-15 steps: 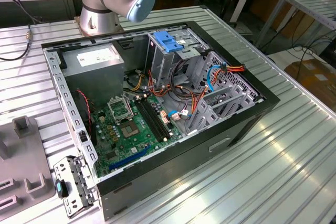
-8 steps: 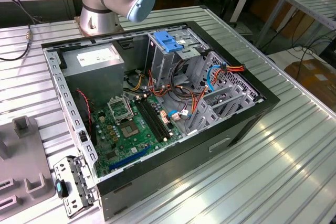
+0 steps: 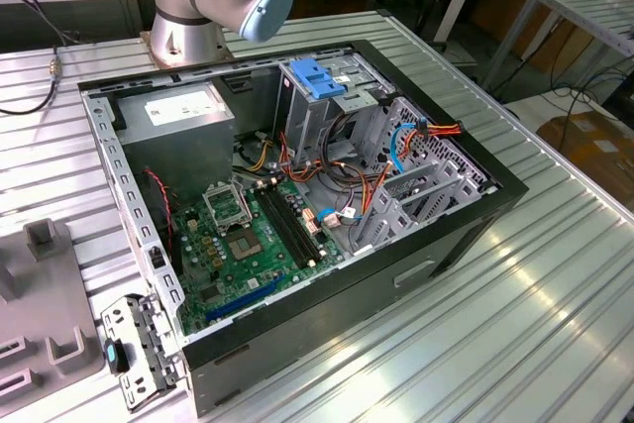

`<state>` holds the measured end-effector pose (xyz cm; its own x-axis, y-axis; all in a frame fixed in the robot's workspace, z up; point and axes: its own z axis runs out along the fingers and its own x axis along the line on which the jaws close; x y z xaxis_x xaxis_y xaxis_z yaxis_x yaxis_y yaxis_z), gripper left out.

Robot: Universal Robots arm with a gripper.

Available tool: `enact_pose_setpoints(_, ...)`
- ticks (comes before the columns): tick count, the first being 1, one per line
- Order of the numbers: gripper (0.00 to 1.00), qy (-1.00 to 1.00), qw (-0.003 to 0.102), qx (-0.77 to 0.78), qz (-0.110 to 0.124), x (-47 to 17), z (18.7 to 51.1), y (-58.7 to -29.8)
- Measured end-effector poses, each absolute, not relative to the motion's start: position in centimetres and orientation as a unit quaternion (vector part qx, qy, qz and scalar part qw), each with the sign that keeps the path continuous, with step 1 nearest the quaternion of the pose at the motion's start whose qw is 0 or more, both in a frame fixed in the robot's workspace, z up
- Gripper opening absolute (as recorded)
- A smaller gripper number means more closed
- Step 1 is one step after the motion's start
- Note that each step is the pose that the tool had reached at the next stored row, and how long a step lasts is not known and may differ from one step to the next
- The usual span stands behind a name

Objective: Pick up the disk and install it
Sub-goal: 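Pick up the disk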

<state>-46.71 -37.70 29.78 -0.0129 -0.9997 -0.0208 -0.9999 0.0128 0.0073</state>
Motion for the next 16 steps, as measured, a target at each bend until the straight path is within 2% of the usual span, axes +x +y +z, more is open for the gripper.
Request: enact_pose_setpoints(16,0.37,0.712,0.005,-0.702,0.010,-46.71,29.76,-37.70)
